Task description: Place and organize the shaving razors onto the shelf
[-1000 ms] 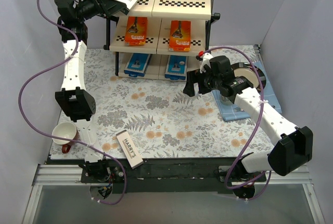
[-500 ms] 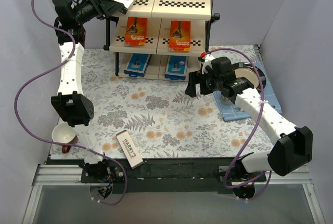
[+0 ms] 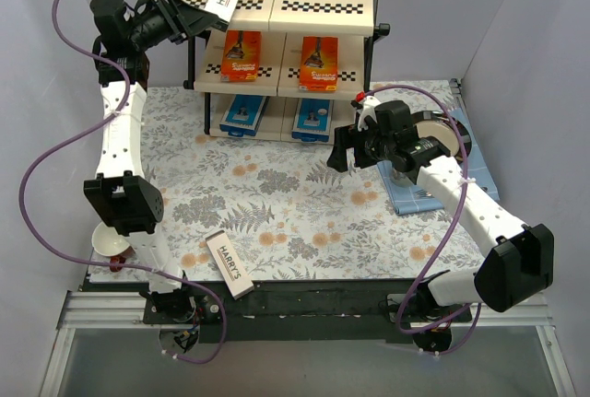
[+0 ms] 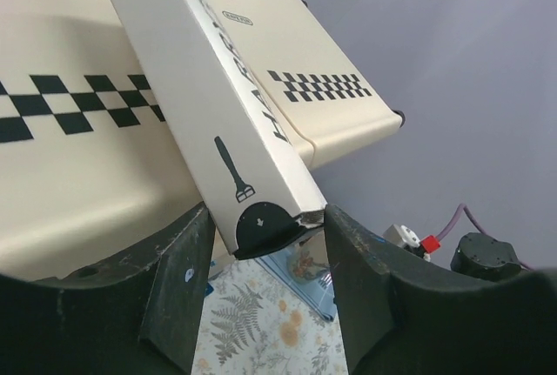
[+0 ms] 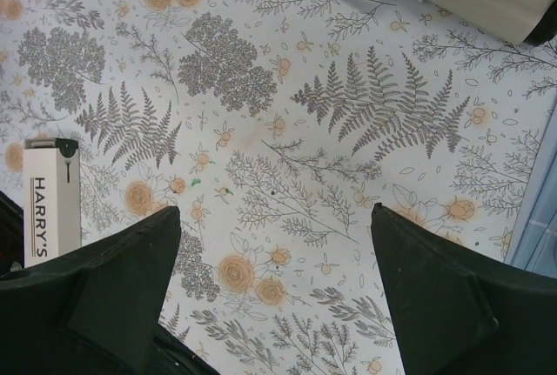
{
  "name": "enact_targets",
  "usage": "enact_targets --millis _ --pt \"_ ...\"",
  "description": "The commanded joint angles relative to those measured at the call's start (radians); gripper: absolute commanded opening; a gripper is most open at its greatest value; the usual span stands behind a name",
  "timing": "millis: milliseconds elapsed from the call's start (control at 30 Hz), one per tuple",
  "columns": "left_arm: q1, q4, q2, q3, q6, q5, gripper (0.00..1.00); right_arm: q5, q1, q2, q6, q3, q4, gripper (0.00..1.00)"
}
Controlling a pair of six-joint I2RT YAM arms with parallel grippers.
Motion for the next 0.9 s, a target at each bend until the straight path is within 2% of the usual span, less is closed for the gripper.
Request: enact_targets --millis 0,167,267,367,567,700,867 --pt "0.001 0.005 -0.101 -0.079 -0.007 0.000 0.51 -0.014 -0.005 -0.022 0.004 -0.005 0.047 0.97" --pt "0.001 0.011 -0.092 -0.087 -0.040 -0.015 0.51 -0.017 -0.007 -0.028 0.007 -0.017 0.057 0.97" --pt "0.001 0.023 -0.084 -0.072 -0.104 -0.047 0.59 -0.014 -0.008 -0.028 0.007 -0.014 0.056 0.97" --pt "0.001 0.011 -0.063 -0.024 -0.121 -0.080 0.62 -0.009 -0.013 -0.031 0.007 -0.017 0.056 0.97" --pt "0.001 -0.008 -0.043 0.025 -0.116 -0.087 0.68 -0.006 -0.018 -0.036 0.007 -0.018 0.053 0.97" --pt "0.001 0.003 -0.081 -0.032 -0.086 -0.055 0.77 -0.003 -0.019 -0.037 0.007 -0.020 0.053 0.97" --pt "0.001 -0.038 -0.125 -0.079 -0.032 -0.069 0.81 -0.011 -0.021 -0.031 0.007 -0.020 0.054 0.97"
